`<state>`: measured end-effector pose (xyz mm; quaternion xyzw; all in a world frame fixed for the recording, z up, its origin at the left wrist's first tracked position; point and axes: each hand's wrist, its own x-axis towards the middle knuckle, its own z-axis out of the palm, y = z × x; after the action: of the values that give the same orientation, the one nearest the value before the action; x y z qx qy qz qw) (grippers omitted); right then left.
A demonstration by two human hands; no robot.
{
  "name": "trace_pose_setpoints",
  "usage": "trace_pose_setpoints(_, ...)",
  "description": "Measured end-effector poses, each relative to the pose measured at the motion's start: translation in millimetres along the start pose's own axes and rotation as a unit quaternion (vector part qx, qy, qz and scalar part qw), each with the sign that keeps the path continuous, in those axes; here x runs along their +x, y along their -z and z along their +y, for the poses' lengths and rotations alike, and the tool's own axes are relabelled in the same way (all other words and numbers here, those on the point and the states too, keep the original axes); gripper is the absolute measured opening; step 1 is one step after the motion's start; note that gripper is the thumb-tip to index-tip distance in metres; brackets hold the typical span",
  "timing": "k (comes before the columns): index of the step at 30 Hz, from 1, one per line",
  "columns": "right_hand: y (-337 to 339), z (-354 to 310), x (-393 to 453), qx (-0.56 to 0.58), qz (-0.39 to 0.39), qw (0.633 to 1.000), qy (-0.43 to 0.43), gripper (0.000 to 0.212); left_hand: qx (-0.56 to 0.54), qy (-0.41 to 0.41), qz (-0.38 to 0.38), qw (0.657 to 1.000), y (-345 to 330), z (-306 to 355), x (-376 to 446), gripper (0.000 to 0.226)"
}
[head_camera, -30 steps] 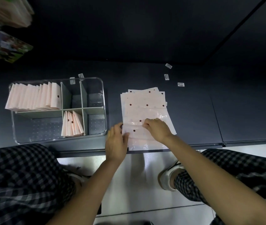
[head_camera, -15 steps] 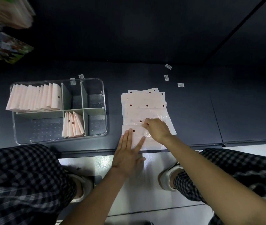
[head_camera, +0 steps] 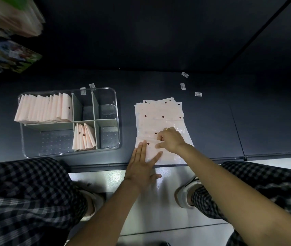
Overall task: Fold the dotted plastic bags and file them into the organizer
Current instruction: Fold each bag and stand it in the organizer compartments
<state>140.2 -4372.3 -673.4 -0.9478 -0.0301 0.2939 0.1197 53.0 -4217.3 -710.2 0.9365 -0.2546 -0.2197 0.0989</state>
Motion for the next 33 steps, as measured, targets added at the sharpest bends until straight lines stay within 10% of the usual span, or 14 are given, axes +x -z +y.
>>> trace_pose_setpoints(3,1,-3,-4,0.008,-0.006,1.000,-0.002,0.025,-0.080,-0.001,0.008,0.997,14,-2,-5,0.066)
trace_pose_setpoints(6,7,-3,-13,0.126,-0.011,0.992,-0.020,0.019,-0.224,0.032,0.198,0.954,28,-1,-13,0.034)
trace_pose_setpoints(11,22,-7,-43,0.395,-0.040,0.915,-0.069,0.019,-0.616,0.291,0.202,0.704,49,19,-11,0.007)
trace_pose_setpoints(13,23,-12,-57,0.463,-0.036,0.883,-0.069,0.017,-0.732,0.288,0.155,0.597,56,23,-14,0.013)
trace_pose_setpoints(16,22,-22,-78,0.528,-0.034,0.846,-0.060,0.013,-0.803,0.224,0.138,0.534,70,26,-28,0.018)
trace_pose_setpoints(24,5,-60,-120,0.454,0.108,0.881,-0.074,0.041,-0.810,0.193,0.139,0.536,91,35,-60,0.017)
trace_pose_setpoints(33,8,-71,-145,0.553,0.092,0.828,-0.006,0.021,-0.818,0.152,0.119,0.542,104,30,-79,0.017)
